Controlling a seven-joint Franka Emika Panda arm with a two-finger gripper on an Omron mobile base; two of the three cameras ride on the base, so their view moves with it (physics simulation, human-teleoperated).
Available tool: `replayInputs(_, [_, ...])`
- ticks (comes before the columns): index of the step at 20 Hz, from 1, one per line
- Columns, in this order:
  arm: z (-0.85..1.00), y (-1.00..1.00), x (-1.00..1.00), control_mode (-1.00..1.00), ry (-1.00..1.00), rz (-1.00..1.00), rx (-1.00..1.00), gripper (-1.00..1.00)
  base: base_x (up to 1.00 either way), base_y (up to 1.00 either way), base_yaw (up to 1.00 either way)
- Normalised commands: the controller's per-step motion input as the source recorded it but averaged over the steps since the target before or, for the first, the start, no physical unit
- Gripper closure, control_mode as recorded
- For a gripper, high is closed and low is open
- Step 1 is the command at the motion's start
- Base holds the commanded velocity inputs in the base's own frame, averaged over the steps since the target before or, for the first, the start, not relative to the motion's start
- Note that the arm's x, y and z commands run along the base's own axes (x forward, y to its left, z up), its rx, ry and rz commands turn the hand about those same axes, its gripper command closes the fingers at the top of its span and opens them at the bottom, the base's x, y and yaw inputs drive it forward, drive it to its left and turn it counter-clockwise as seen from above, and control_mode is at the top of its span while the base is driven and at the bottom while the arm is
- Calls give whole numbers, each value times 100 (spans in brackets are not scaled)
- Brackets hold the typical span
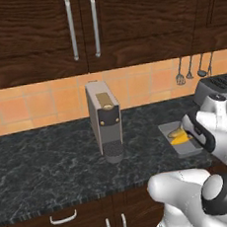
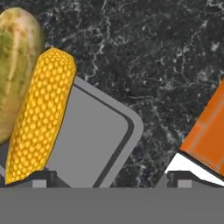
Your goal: Take the meat container that has the shrimp and place it on the second highest rack of the freezer. Then take the vegetable container that has the corn and cucumber and place it on the highest rack of the freezer.
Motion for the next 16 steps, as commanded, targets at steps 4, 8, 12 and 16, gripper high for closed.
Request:
replayInputs(4, [-57, 0, 0, -100, 0, -7, -8, -100, 0, 0, 0])
replayInputs(8, [-13, 0, -1, -100, 0, -9, -1, -100, 0, 0, 0])
replayInputs(12, [-5, 4, -1, -100, 2, -4, 0, -100, 0, 0, 0])
replayInputs(16, [-18, 13, 0, -100, 18, 0, 0, -100, 0, 0, 0])
